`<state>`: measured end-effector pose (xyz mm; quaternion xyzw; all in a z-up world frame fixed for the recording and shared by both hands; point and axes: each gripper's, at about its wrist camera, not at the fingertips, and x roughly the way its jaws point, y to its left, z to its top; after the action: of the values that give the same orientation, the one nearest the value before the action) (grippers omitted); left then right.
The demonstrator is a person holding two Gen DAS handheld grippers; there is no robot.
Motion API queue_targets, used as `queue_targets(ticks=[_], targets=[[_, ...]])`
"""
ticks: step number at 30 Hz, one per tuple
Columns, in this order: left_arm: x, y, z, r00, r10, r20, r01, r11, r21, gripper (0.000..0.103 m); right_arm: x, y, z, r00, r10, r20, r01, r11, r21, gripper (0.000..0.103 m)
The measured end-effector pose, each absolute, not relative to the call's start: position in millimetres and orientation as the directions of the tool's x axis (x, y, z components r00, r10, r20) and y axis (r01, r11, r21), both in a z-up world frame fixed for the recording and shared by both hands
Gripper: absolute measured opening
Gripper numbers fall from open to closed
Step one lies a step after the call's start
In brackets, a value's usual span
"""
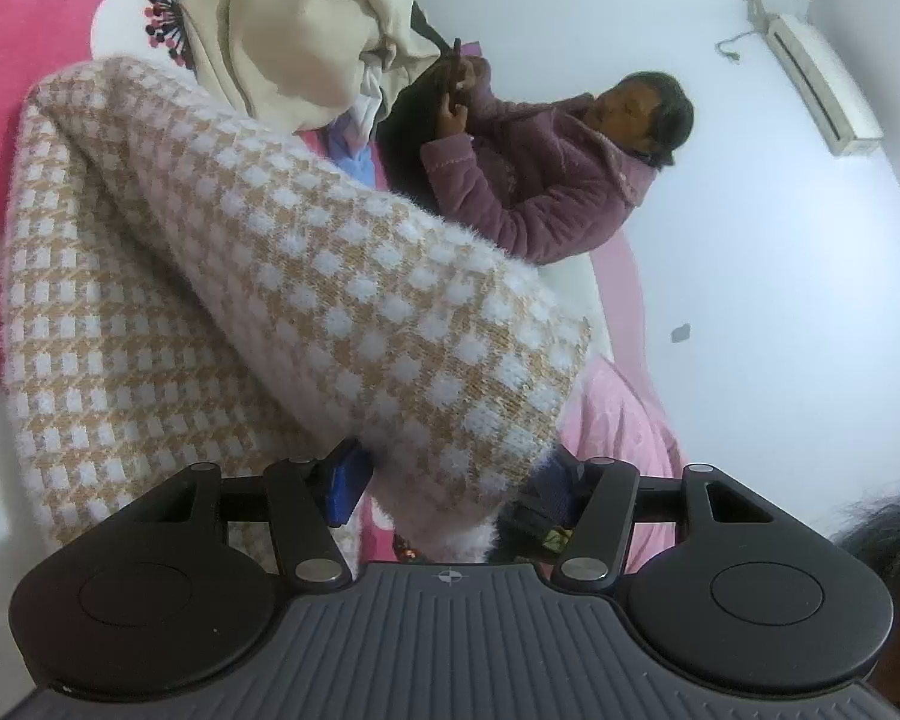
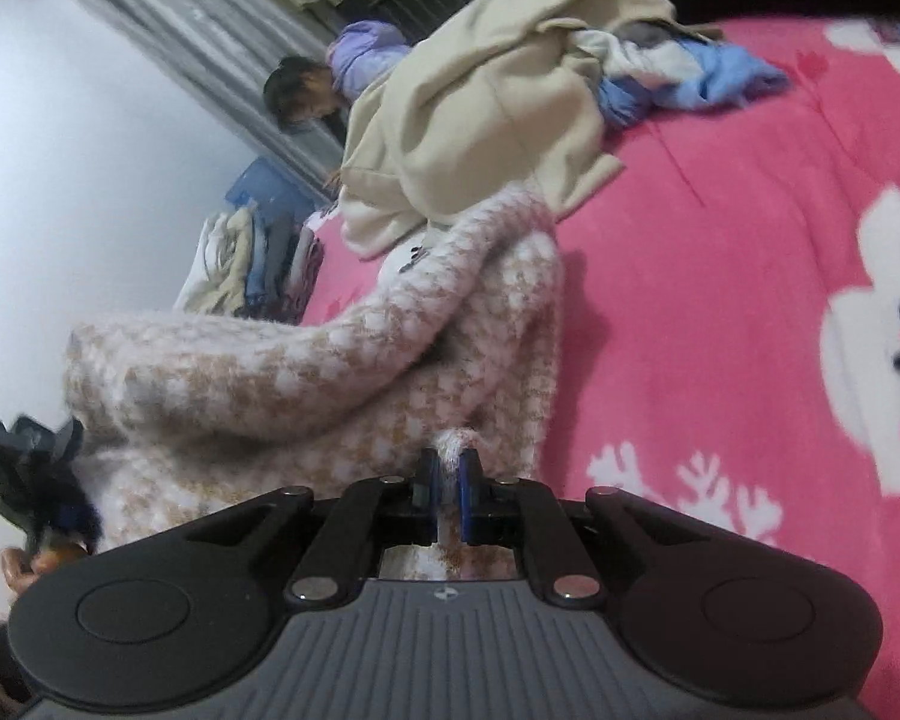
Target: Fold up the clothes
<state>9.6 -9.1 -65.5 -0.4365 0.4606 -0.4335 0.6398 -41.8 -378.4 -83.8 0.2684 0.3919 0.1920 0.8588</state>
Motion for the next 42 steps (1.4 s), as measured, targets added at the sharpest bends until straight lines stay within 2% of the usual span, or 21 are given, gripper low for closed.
queue_targets(ticks=[4, 9, 12, 15, 17, 19, 22, 23, 25, 28, 30, 31, 32, 33, 35, 38, 41, 42], targets=[[5, -7, -78, 0.175, -0.958, -0.227, 0.137, 0.252, -0.958, 0.058, -35, -365, -114, 0.582, 0.483, -0.654, -0.115, 0.845, 0.522, 0.009], [-9, -8, -106, 0.105, -0.939, -0.328, 0.127, 0.340, -0.932, 0.058, -42, -375, -125, 0.592, 0.511, -0.622, -0.056, 0.797, 0.602, 0.010], [-13, -3, -121, 0.088, -0.927, -0.365, 0.106, 0.373, -0.922, 0.061, -51, -386, -123, 0.591, 0.535, -0.604, -0.022, 0.759, 0.651, 0.018], [-13, 2, -128, 0.077, -0.933, -0.350, 0.090, 0.356, -0.930, 0.063, -71, -400, -121, 0.605, 0.559, -0.567, 0.019, 0.701, 0.713, 0.022], [-12, 3, -129, 0.067, -0.937, -0.342, 0.085, 0.347, -0.934, 0.064, -87, -408, -121, 0.600, 0.590, -0.540, 0.036, 0.655, 0.755, 0.032], [-10, 3, -129, 0.057, -0.939, -0.340, 0.081, 0.343, -0.936, 0.066, -101, -408, -122, 0.575, 0.618, -0.535, 0.032, 0.637, 0.770, 0.036], [-9, 1, -130, 0.047, -0.941, -0.336, 0.066, 0.339, -0.938, 0.072, -114, -396, -122, 0.540, 0.635, -0.552, -0.003, 0.657, 0.754, 0.034], [-9, 1, -130, 0.047, -0.941, -0.334, 0.062, 0.337, -0.940, 0.074, -118, -389, -121, 0.533, 0.634, -0.561, -0.029, 0.676, 0.736, 0.024], [-9, 0, -130, 0.048, -0.943, -0.330, 0.055, 0.332, -0.941, 0.078, -122, -369, -119, 0.511, 0.600, -0.615, -0.101, 0.753, 0.650, 0.016], [-9, -2, -126, 0.048, -0.941, -0.336, 0.056, 0.338, -0.939, 0.083, -123, -342, -126, 0.476, 0.521, -0.709, -0.186, 0.847, 0.498, 0.014], [-9, -1, -122, 0.053, -0.935, -0.350, 0.071, 0.353, -0.933, 0.086, -121, -341, -124, 0.467, 0.519, -0.716, -0.188, 0.850, 0.493, 0.014], [-9, 0, -118, 0.060, -0.934, -0.351, 0.082, 0.356, -0.931, 0.092, -121, -343, -120, 0.459, 0.523, -0.718, -0.186, 0.847, 0.498, 0.015], [-10, 1, -114, 0.075, -0.934, -0.349, 0.096, 0.355, -0.930, 0.098, -121, -348, -115, 0.452, 0.527, -0.720, -0.182, 0.844, 0.504, 0.018], [-9, 4, -110, 0.095, -0.936, -0.339, 0.110, 0.348, -0.931, 0.099, -120, -355, -108, 0.455, 0.530, -0.716, -0.168, 0.840, 0.515, 0.022], [-6, 10, -103, 0.125, -0.941, -0.315, 0.127, 0.330, -0.935, 0.100, -115, -377, -94, 0.499, 0.573, -0.650, -0.124, 0.789, 0.601, 0.035], [1, 17, -105, 0.159, -0.947, -0.278, 0.089, 0.295, -0.951, 0.102, -106, -402, -88, 0.557, 0.690, -0.462, -0.059, 0.588, 0.807, 0.054], [9, 13, -115, 0.161, -0.949, -0.272, 0.035, 0.281, -0.959, 0.103, -90, -405, -103, 0.580, 0.756, -0.304, 0.014, 0.363, 0.932, 0.067], [12, 10, -120, 0.156, -0.949, -0.274, 0.015, 0.280, -0.960, 0.103, -84, -403, -110, 0.573, 0.773, -0.273, 0.045, 0.303, 0.952, 0.069]])
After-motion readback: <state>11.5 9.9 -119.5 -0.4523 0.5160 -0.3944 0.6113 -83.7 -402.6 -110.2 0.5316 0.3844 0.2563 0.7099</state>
